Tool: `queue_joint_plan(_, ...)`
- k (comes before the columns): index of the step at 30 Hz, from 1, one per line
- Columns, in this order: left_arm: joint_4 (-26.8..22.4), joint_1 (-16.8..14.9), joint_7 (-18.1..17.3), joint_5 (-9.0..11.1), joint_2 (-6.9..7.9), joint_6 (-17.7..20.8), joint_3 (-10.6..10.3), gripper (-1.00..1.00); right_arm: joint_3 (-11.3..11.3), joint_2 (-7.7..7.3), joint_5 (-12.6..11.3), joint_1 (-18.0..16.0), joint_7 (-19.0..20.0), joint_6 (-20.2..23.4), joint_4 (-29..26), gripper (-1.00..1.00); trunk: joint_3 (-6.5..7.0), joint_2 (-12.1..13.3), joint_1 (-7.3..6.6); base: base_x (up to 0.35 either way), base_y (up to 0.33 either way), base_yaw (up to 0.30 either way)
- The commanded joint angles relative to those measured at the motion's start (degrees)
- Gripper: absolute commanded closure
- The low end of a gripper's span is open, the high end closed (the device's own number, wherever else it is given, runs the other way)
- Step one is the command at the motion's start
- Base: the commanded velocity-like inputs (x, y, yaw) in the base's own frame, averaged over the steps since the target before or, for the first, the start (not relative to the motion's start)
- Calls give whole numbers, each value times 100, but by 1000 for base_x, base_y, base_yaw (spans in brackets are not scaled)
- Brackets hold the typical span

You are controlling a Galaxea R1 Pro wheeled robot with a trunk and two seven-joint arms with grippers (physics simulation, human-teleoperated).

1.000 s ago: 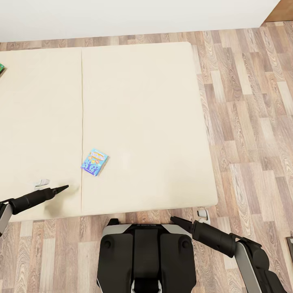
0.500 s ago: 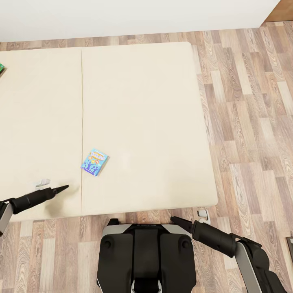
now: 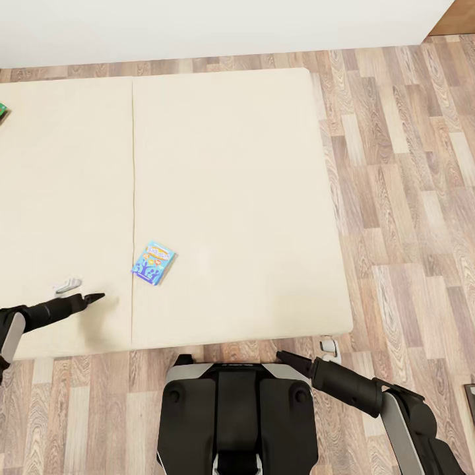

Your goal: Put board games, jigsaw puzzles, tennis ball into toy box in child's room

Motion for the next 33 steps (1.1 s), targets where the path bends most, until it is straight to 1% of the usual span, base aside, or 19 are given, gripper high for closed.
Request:
queue_joint_plan(1, -59, -6, 77, 26, -33, 87, 8, -100, -3, 0, -6, -2, 13, 26, -1, -100, -5, -9, 3, 0, 0, 0)
queue_joint_plan(2, -106, -10, 157, 26, -65, 123, 7, -100, -3, 0, -6, -2, 14, 26, -1, -100, -5, -9, 3, 0, 0, 0)
queue_joint_plan(3, -174, -18, 318, 25, -131, 174, 4, -100, -3, 0, -6, -2, 15, 26, -1, -100, -5, -9, 3, 0, 0, 0)
queue_joint_plan(5, -217, -39, 470, 25, -197, 206, 1, -100, -3, -2, -6, -2, 16, 26, 0, -100, -5, -9, 3, 0, 0, 0)
queue_joint_plan(8, -264, -150, 822, 20, -346, 234, -4, -100, -3, -6, -6, -2, 17, 26, 1, -100, -5, -9, 3, 0, 0, 0)
queue_joint_plan(10, -272, -180, 942, 19, -404, 230, -4, -100, -3, -7, -6, -2, 21, 26, 2, -100, -5, -9, 3, 0, 0, 0)
queue_joint_plan(11, -278, -199, 1042, 14, -462, 219, -8, -100, -3, -8, -6, -2, 23, 26, 4, -100, -5, -9, 3, 0, 0, 0)
queue_joint_plan(13, -289, -216, 1133, 11, -531, 204, -11, -100, -3, -8, -7, -2, 25, 26, 4, -100, -5, -9, 3, 0, 0, 0)
queue_joint_plan(15, -297, -225, 1179, 9, -568, 182, -13, -100, -3, -9, -7, -2, 26, 26, 2, -100, -5, -9, 3, 0, 0, 0)
queue_joint_plan(20, -308, -232, 1184, 7, -604, -16, -30, -100, -6, -9, -6, -2, 26, 26, 3, -100, -5, -9, 3, 0, 0, 0)
queue_joint_plan(22, -310, -233, 1189, 7, -610, -67, -130, -100, -5, -9, -6, -2, 27, 26, 4, -100, -5, -9, 3, 0, 0, 0)
queue_joint_plan(23, -312, -233, 1187, 7, -610, -91, -246, -100, -4, -9, -6, -2, 27, 25, 2, -100, -5, -9, 3, 0, 0, 0)
queue_joint_plan(26, -316, -233, 1187, 7, -610, -116, -448, -100, -4, -9, -8, -2, 28, 21, 0, -100, -5, -9, 3, 0, 0, 0)
queue_joint_plan(27, -317, -233, 1199, 7, -611, -129, -563, -100, -4, -9, -9, -2, 31, 20, 0, -100, -5, -9, 3, 0, 0, 0)
queue_joint_plan(30, -319, -233, 1220, 7, -623, -145, -701, -100, -9, -9, -10, -2, 34, 18, -1, -100, -5, -9, 3, 0, 0, 0)
queue_joint_plan(33, -330, -234, 1226, 10, -640, -150, -747, -100, -30, -18, -11, -2, 34, 18, -1, -100, -5, -9, 3, 0, 0, 0)
